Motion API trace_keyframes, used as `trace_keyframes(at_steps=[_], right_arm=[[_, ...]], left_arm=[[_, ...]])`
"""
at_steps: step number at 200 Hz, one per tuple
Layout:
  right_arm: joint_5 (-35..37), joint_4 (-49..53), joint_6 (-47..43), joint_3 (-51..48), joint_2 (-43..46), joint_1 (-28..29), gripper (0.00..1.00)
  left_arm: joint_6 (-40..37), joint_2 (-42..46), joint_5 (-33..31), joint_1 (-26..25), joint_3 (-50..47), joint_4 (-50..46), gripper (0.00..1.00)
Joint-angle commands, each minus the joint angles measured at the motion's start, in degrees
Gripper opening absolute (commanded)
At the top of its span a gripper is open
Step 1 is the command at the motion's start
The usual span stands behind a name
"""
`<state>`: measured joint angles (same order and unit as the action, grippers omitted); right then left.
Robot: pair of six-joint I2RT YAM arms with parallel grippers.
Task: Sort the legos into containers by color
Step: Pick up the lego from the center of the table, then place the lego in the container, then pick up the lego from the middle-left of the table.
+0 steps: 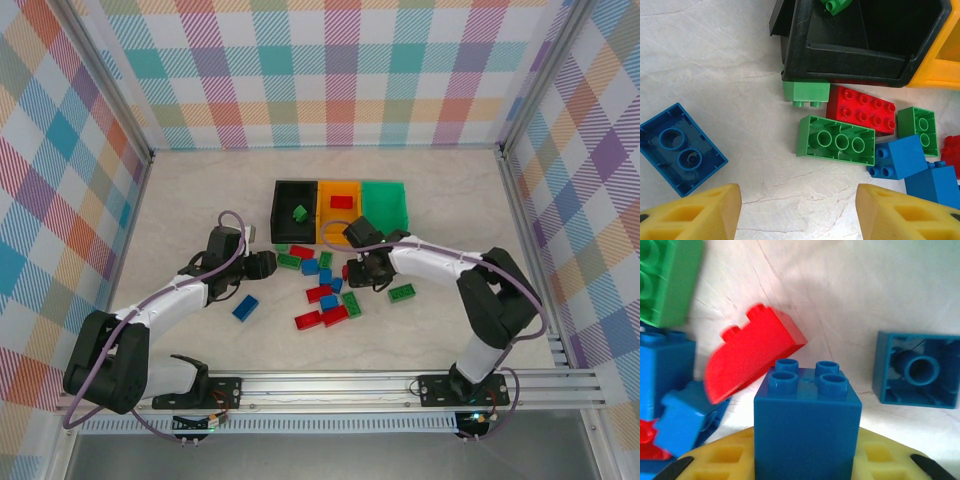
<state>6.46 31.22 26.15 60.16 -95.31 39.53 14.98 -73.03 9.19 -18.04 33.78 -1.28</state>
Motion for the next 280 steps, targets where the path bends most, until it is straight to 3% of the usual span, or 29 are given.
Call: trace_keyframes(at_steps=[1, 32, 63, 101, 137, 188, 214, 280], right_arm=[[0.2, -0.1, -2.7, 3.0, 4.0, -3.6, 0.34], [-3.6, -1.6, -5.8, 8.4, 3.2, -11.5, 0.34], [-4.1, -1.0, -8.2, 17.1, -3.5, -17.1, 0.36], [0.2, 0.5, -10.4, 21.8, -8.2, -18.1, 0.61], [-5.4, -3.6, -11.0, 15.1, -4.0, -17.9, 0.64], [-5.4, -7.8, -13.4, 3.4, 6.0, -15.3, 0.64], [-5.9, -13.5, -14.4, -3.5, 10.4, -15.2, 0.65], [-5.6, -25.1, -13.5, -13.4, 12.5, -14.5, 0.65]], left_arm=[[0.2, -0.6, 0.7, 0.7, 0.3, 0.7, 0.62], [0.3, -0.6, 0.7, 0.7, 0.3, 0.7, 0.62], [0.1, 0.0, -0.2, 0.7, 0.2, 0.0, 0.62], [-0.1, 1.6, -4.0, 0.7, 0.0, -1.5, 0.62], [2.5, 4.2, -13.4, 0.7, -0.9, -4.0, 0.63], [4.1, -1.1, -15.4, 0.8, 1.2, -5.5, 0.63], [7.5, -7.3, -20.1, 0.8, 5.3, -10.6, 0.63], [11.4, -15.3, -20.3, 0.8, 11.6, -15.1, 0.63]])
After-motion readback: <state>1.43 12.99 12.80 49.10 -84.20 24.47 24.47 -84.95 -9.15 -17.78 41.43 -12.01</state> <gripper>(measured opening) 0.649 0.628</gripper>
